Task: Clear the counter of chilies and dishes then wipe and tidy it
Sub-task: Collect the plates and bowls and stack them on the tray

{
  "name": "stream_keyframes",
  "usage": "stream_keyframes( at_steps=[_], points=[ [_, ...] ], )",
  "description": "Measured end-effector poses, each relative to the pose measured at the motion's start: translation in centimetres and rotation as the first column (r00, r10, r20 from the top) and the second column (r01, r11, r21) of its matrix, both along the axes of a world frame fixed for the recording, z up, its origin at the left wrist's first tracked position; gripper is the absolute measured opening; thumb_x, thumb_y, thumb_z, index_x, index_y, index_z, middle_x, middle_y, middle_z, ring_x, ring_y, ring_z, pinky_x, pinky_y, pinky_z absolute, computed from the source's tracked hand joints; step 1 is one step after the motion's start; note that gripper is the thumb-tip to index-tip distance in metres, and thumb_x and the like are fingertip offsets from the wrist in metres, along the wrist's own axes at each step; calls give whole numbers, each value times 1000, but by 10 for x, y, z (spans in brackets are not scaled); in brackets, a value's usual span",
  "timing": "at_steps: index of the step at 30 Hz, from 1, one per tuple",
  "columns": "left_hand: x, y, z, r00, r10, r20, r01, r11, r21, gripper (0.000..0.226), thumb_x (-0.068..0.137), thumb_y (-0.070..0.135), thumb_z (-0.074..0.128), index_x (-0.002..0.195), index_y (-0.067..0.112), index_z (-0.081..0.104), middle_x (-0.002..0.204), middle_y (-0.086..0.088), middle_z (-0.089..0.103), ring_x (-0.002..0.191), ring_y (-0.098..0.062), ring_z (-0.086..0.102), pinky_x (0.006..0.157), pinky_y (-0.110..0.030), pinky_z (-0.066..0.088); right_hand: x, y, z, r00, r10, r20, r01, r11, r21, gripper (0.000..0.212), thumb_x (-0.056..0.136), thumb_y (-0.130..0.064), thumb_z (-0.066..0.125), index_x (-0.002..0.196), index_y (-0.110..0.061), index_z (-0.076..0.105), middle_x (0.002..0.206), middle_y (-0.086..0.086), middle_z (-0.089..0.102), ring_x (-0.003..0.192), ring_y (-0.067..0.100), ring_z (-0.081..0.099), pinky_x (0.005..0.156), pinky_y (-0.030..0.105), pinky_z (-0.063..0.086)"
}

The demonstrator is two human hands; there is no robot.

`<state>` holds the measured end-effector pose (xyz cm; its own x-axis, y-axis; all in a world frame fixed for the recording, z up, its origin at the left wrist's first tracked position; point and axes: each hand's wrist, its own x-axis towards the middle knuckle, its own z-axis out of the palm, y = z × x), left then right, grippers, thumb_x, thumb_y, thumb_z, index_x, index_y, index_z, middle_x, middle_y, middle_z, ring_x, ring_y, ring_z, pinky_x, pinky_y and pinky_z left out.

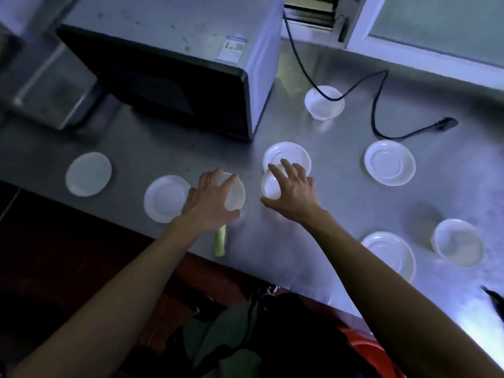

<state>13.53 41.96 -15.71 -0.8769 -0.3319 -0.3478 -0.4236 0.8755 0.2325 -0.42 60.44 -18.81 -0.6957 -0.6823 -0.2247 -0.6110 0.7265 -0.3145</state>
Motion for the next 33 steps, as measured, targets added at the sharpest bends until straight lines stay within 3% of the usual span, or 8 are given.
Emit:
stream_keyframes(
  at_steps=[13, 22, 33],
  points=[
    [173, -114, 20, 959, 271, -79, -270, 963, 20, 92, 76, 61, 63, 152, 39, 16, 159, 3, 6, 146, -26, 8, 109, -54, 33, 145, -140, 31, 962, 254, -96, -257, 966, -18, 87, 80, -68, 62, 153, -33, 28, 161, 5, 23, 144, 34, 22, 108, 57, 30],
    [298, -189, 43, 868, 458, -193, -460, 887, 39, 86, 73, 61, 64, 146, 39, 24, 155, 3, 15, 143, -26, 13, 107, -54, 33, 244, -250, 62, 906, 400, -136, -408, 912, -39, 87, 79, -67, 64, 152, -35, 29, 163, 1, 21, 146, 32, 22, 109, 58, 32],
    [408, -259, 49, 758, 629, -171, -637, 771, 15, 93, 75, 61, 63, 153, 38, 17, 160, 2, 7, 145, -25, 10, 106, -54, 34, 324, -360, 77, 810, 555, -190, -576, 814, -79, 87, 74, -67, 67, 149, -34, 35, 159, 1, 30, 141, 32, 29, 102, 55, 37]
  ],
)
